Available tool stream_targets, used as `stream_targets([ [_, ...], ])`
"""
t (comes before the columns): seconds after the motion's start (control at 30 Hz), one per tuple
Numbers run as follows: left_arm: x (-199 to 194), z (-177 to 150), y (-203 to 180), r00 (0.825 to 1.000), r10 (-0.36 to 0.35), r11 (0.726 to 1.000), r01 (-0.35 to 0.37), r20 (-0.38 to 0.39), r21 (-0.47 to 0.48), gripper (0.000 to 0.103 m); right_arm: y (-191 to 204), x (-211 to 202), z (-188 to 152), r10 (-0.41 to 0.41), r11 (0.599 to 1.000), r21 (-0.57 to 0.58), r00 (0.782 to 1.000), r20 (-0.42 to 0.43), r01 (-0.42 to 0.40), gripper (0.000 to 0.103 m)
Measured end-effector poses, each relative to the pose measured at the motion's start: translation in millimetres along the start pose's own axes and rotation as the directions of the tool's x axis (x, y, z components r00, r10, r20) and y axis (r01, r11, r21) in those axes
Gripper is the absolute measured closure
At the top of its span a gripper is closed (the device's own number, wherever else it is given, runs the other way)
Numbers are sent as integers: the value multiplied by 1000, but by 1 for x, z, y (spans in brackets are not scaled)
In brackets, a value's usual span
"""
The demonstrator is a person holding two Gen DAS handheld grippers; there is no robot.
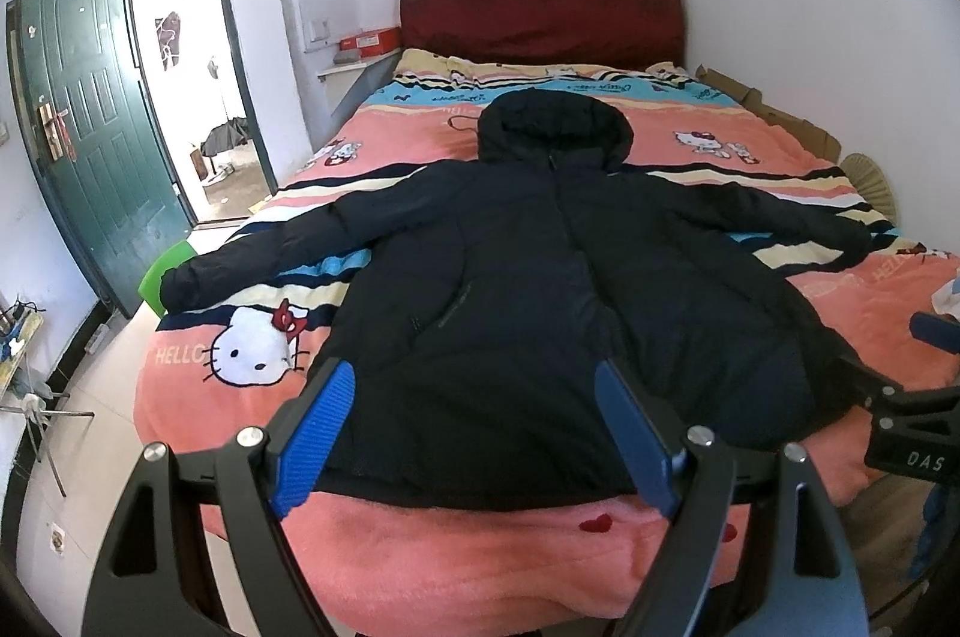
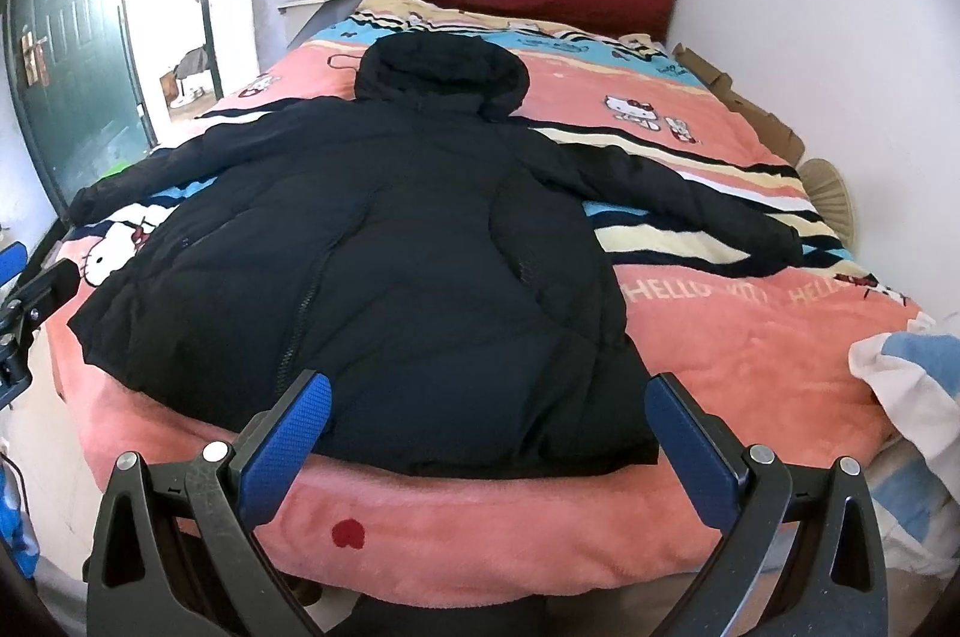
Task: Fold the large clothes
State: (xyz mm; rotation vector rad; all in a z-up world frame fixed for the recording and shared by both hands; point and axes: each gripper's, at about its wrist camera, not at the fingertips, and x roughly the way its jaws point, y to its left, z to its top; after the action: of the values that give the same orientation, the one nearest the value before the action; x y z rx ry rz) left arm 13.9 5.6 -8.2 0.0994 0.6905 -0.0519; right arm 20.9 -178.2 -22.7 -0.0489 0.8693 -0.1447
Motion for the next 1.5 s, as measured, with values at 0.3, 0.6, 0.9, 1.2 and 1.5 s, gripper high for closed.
stream_targets([
  [0.3,4,-2,-3,1000,10,1000,-10,-5,17,21,-3,5,-2,-1,1000,2,1000,3,1,0],
  [0.6,7,-1,-3,1000,12,1000,-12,-8,22,21,-3,7,-2,-1,1000,-4,1000,7,1,0],
  [0.9,13,0,-2,1000,0,1000,0,-8,14,21,-2,12,4,-9,1000,-11,1000,10,9,0],
  [1.2,26,6,-4,1000,-10,999,11,-28,35,21,-2,24,12,-5,1000,-26,1000,-6,4,0],
  [1.5,64,16,-2,995,-14,999,19,-103,46,21,-12,63,23,36,999,-6,998,-43,-36,0],
])
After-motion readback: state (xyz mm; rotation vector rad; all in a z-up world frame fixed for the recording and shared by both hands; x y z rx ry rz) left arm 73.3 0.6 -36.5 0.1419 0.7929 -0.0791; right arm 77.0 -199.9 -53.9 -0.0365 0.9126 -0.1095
